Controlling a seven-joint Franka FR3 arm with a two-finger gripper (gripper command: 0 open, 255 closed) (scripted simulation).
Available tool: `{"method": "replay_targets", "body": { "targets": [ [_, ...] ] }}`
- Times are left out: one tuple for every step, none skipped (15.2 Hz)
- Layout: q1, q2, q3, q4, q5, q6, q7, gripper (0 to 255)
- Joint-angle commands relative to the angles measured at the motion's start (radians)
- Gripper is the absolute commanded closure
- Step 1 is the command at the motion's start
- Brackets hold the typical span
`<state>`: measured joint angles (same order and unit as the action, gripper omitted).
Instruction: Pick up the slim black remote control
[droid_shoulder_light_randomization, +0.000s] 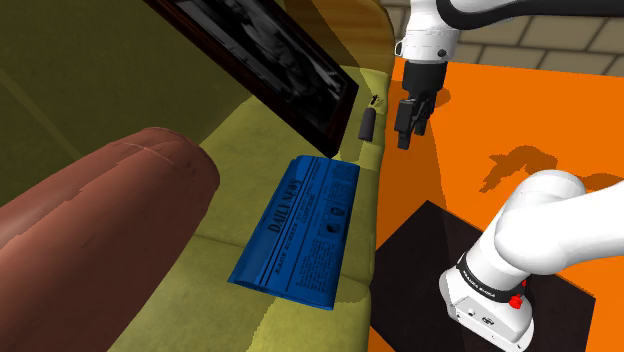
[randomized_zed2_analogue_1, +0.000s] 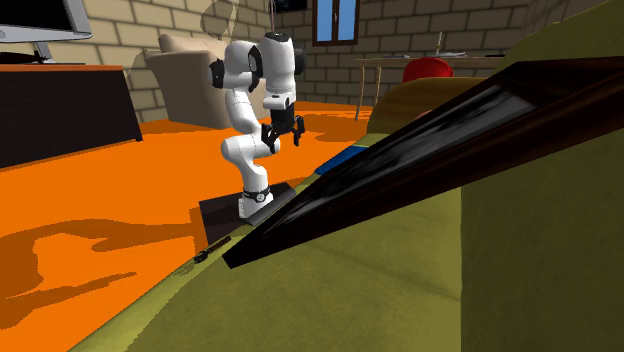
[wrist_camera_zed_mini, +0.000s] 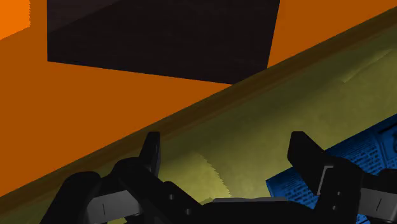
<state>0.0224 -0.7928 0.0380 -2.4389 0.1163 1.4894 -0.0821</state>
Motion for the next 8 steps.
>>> {"method": "replay_targets", "body": {
  "targets": [
    [0.000, 0.000, 0.000, 0.000, 0.000, 0.000, 0.000, 0],
    [-0.019, 0.038, 0.004, 0.016, 0.013, 0.024, 0.044, 0],
    [-0.038, 0.076, 0.007, 0.033, 0.026, 0.047, 0.087, 0],
    [-0.057, 0.112, 0.009, 0.050, 0.038, 0.069, 0.129, 0],
    [-0.074, 0.148, 0.010, 0.067, 0.049, 0.090, 0.172, 0],
    [-0.093, 0.183, 0.011, 0.084, 0.059, 0.111, 0.213, 0],
    [-0.110, 0.217, 0.010, 0.101, 0.069, 0.131, 0.254, 0],
    [-0.127, 0.249, 0.009, 0.118, 0.078, 0.150, 0.295, 0]
  ]
}}
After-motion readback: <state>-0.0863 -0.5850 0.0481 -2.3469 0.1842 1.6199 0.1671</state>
